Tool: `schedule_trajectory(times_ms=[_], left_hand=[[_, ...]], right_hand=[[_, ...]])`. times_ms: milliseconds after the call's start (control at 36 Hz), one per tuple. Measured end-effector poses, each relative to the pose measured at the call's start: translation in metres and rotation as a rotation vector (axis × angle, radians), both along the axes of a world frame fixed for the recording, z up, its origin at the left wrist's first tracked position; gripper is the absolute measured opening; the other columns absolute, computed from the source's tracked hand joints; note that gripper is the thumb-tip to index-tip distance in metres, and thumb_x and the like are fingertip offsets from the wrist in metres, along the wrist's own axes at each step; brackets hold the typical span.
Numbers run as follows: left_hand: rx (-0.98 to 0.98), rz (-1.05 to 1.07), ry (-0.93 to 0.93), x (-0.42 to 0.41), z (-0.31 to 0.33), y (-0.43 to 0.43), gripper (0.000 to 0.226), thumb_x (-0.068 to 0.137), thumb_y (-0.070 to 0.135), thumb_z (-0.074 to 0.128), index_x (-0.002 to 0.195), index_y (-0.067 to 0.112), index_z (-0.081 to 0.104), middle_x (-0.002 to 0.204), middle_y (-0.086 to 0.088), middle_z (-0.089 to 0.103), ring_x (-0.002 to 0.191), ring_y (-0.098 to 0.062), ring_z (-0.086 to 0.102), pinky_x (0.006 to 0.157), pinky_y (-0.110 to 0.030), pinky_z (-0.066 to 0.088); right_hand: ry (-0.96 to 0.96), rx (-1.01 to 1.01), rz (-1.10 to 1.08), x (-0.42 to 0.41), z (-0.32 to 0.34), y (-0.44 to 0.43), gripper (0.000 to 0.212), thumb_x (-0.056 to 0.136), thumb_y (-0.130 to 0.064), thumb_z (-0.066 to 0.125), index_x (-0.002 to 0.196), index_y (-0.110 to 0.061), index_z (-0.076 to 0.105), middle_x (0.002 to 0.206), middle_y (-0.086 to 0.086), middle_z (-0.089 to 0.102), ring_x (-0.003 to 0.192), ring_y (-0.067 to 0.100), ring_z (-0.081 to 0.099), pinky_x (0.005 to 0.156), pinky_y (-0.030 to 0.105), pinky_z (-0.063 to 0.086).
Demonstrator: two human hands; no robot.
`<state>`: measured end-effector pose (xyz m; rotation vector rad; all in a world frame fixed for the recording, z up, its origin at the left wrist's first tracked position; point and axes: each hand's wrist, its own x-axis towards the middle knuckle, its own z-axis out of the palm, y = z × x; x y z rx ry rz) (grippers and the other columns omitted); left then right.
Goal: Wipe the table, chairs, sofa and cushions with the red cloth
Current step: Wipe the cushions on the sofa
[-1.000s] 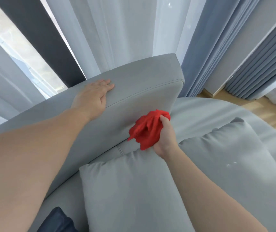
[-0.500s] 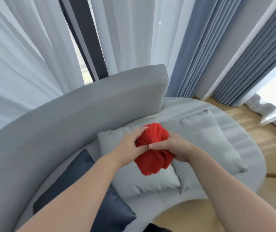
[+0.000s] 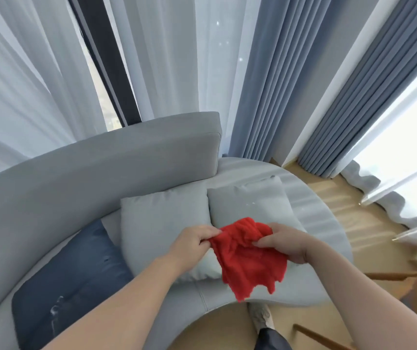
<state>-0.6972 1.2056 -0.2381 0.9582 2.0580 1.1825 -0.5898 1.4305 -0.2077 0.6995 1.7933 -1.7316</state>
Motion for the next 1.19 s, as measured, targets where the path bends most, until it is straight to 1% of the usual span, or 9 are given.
schedule_trajectory(times_ms=[111, 278, 445, 500, 583, 695, 861, 1083, 1195], left_hand=[[-0.048, 0.126, 0.045, -0.008, -0.020, 0.047, 0.041, 0.088, -0.006, 0.050, 0.110, 0.023, 0.070, 0.111, 0.016, 0.064, 0.102, 0.010, 0.055, 0.091, -0.005, 0.035], [-0.326, 0.397, 0.084, -0.020, -0.085, 0.128, 0.034, 0.091, 0.006, 0.050, 0.121, 0.013, 0.063, 0.120, -0.005, 0.063, 0.104, -0.021, 0.060, 0.089, -0.022, 0.041], [-0.526, 0.493, 0.002, 0.002, -0.158, 0.163, 0.045, 0.092, 0.014, 0.052, 0.136, 0.011, 0.047, 0.139, -0.010, 0.049, 0.124, -0.025, 0.049, 0.100, -0.029, 0.036], [-0.579, 0.453, -0.003, 0.011, -0.184, 0.172, 0.056, 0.094, 0.023, 0.051, 0.145, 0.010, 0.032, 0.151, -0.011, 0.032, 0.136, -0.023, 0.034, 0.110, -0.030, 0.026], [-0.694, 0.440, 0.022, 0.018, -0.221, 0.181, 0.070, 0.097, 0.040, 0.043, 0.152, 0.014, 0.008, 0.159, -0.009, 0.007, 0.145, -0.023, 0.008, 0.117, -0.033, 0.009], [-0.768, 0.416, 0.137, 0.024, -0.260, 0.189, 0.065, 0.100, 0.039, 0.028, 0.151, 0.019, -0.007, 0.159, -0.009, -0.009, 0.146, -0.021, -0.006, 0.118, -0.038, 0.002], [-0.697, 0.470, 0.208, 0.041, -0.296, 0.195, 0.061, 0.089, 0.049, 0.004, 0.141, 0.027, -0.018, 0.155, -0.006, -0.014, 0.146, -0.023, -0.008, 0.117, -0.036, -0.006], [-0.637, 0.545, 0.209, 0.035, -0.313, 0.192, 0.059, 0.100, 0.042, 0.022, 0.139, 0.031, -0.019, 0.159, -0.008, -0.009, 0.146, -0.020, -0.007, 0.115, -0.035, -0.008], [-0.641, 0.545, 0.203, 0.036, -0.319, 0.192, 0.059, 0.099, 0.044, 0.020, 0.138, 0.033, -0.023, 0.159, -0.007, -0.012, 0.146, -0.021, -0.009, 0.114, -0.034, -0.011]], right_hand=[[0.066, 0.260, 0.105, -0.016, -0.002, 0.064, 0.032, 0.084, -0.003, 0.057, 0.091, -0.029, 0.074, 0.090, -0.004, 0.075, 0.082, 0.010, 0.069, 0.074, 0.020, 0.054], [0.142, 0.485, 0.287, -0.056, -0.031, 0.151, 0.033, 0.081, -0.008, 0.046, 0.092, -0.032, 0.065, 0.080, -0.007, 0.069, 0.067, 0.011, 0.062, 0.055, 0.013, 0.045], [0.145, 0.790, 0.631, -0.045, -0.133, 0.162, 0.057, 0.095, -0.040, 0.047, 0.147, -0.032, 0.027, 0.145, 0.010, 0.030, 0.122, 0.034, 0.047, 0.098, 0.039, 0.041], [0.052, 0.835, 0.786, -0.030, -0.169, 0.162, 0.072, 0.090, -0.063, 0.041, 0.151, -0.035, 0.015, 0.159, 0.014, 0.003, 0.143, 0.039, 0.018, 0.114, 0.047, 0.023], [0.158, 1.045, 0.860, -0.016, -0.211, 0.163, 0.084, 0.081, -0.079, 0.026, 0.151, -0.040, 0.003, 0.159, 0.018, -0.012, 0.144, 0.041, -0.016, 0.115, 0.059, 0.000], [0.428, 1.146, 0.749, -0.018, -0.247, 0.159, 0.086, 0.076, -0.079, 0.039, 0.147, -0.031, 0.033, 0.153, 0.030, 0.018, 0.141, 0.051, 0.014, 0.108, 0.067, 0.019], [0.634, 1.199, 0.665, -0.062, -0.290, 0.166, 0.073, 0.077, -0.070, 0.048, 0.141, -0.036, 0.040, 0.157, 0.021, 0.018, 0.141, 0.050, 0.015, 0.109, 0.069, 0.013], [0.482, 1.224, 0.656, -0.179, -0.300, 0.157, 0.055, 0.090, -0.048, 0.038, 0.144, -0.039, 0.035, 0.160, 0.007, 0.018, 0.145, 0.037, 0.014, 0.115, 0.059, 0.007], [0.368, 1.237, 0.690, -0.212, -0.305, 0.155, 0.076, 0.081, -0.079, 0.022, 0.145, -0.038, 0.032, 0.157, 0.010, 0.022, 0.142, 0.040, 0.018, 0.112, 0.063, 0.010]])
